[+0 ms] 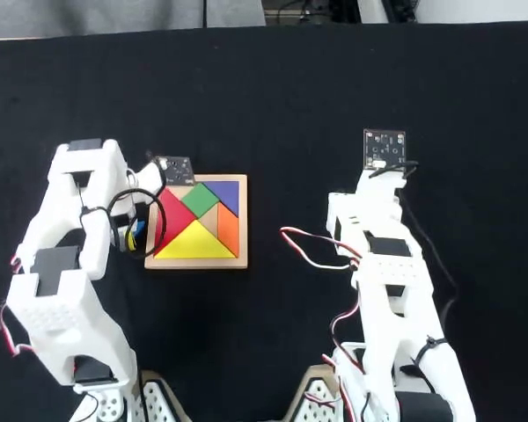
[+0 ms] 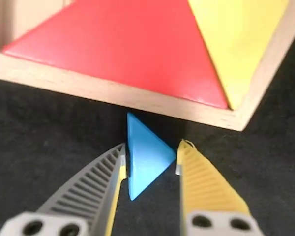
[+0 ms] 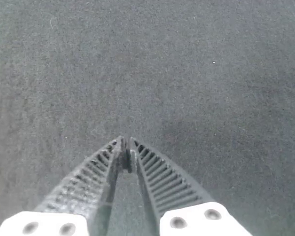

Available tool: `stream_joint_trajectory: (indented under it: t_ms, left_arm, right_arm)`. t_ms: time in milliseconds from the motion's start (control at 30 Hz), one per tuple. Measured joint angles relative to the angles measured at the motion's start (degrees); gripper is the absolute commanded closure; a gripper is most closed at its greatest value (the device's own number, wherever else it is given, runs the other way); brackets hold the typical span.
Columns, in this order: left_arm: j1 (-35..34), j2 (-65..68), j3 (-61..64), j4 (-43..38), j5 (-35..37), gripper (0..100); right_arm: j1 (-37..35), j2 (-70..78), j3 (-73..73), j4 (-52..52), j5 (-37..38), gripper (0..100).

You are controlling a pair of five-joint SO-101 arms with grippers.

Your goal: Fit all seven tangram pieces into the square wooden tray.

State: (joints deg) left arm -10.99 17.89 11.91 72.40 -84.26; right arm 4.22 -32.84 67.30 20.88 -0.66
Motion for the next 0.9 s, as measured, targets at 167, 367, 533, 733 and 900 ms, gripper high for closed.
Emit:
stream_joint_trajectory:
  t_ms: [167,367,533,733,900]
  left_arm:
    - [1.8,-7.3,-2.6,4.0,0.0,87]
    - [6.0,-12.3,-5.9,4.6,0.0,87]
    - [12.5,-10.5,-10.1,4.7,0.0,87]
    - [14.4,0.6,-19.3,0.7,0.4,87]
    - [14.4,11.0,-29.4,4.0,0.4,87]
  right_arm:
    - [0.0,0.0,0.0,0.0,0.0,98.7]
    - [0.0,0.0,0.0,0.0,0.0,98.7]
    - [0.0,0.0,0.0,0.0,0.0,98.7]
    - [0.0,0.0,0.0,0.0,0.0,98.7]
    - [0.0,0.0,0.0,0.0,0.0,98.7]
